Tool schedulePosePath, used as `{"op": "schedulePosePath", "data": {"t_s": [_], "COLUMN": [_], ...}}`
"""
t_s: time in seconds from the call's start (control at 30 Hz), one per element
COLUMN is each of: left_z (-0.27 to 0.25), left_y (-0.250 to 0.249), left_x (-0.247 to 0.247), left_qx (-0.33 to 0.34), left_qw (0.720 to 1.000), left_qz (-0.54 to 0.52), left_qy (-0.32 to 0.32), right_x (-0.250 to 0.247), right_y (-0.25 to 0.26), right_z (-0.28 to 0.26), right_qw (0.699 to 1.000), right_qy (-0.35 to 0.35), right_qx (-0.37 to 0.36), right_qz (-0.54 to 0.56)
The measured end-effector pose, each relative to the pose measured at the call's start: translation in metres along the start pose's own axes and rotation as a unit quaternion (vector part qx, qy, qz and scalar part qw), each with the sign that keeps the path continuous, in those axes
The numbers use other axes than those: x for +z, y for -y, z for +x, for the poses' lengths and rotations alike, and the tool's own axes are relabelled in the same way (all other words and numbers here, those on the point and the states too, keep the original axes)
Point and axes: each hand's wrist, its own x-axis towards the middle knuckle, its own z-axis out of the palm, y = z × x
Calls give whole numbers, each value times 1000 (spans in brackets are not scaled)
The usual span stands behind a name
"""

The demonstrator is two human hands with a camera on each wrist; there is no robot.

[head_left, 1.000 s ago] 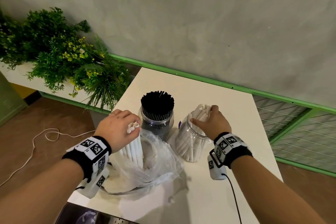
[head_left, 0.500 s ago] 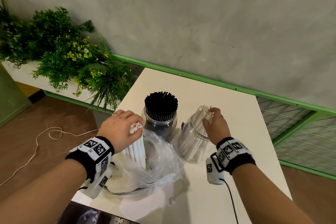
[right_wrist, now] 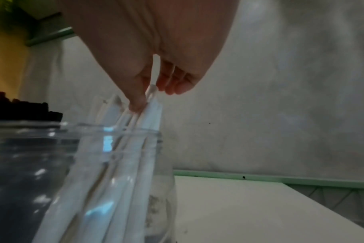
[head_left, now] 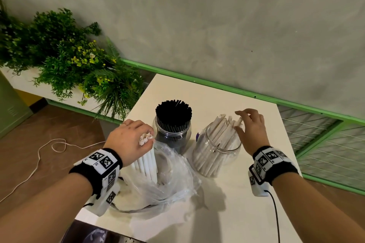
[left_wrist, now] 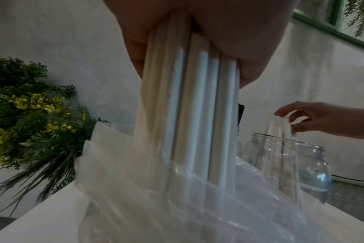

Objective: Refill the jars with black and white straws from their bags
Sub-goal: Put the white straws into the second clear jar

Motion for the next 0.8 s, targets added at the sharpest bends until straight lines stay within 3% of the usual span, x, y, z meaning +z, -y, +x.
{"op": "schedulePosePath", "data": {"t_s": [0.1, 0.23, 0.3, 0.43, 0.63, 0.8], "left_z": [0, 0, 0, -1, -2, -2], "left_y": [1, 1, 1, 2, 3, 2], "left_x": [0, 1, 1, 0, -1, 0], "left_qx": [1, -4, -5, -10, -10, -13], "left_qw": [1000, 1000, 1000, 1000, 1000, 1000], "left_qz": [5, 3, 5, 3, 6, 4], "left_qy": [2, 3, 6, 5, 0, -3], "right_x": [9, 16, 21, 29, 34, 49], "right_y": [-2, 0, 0, -2, 9, 28], "right_z": [-12, -13, -10, 2, 15, 21], "right_qw": [999, 985, 980, 978, 978, 982], "right_qy": [17, 97, 117, 71, 132, 85], "right_qx": [-37, 62, 73, 90, 13, 24], "right_qz": [0, 128, 143, 175, 160, 167]}}
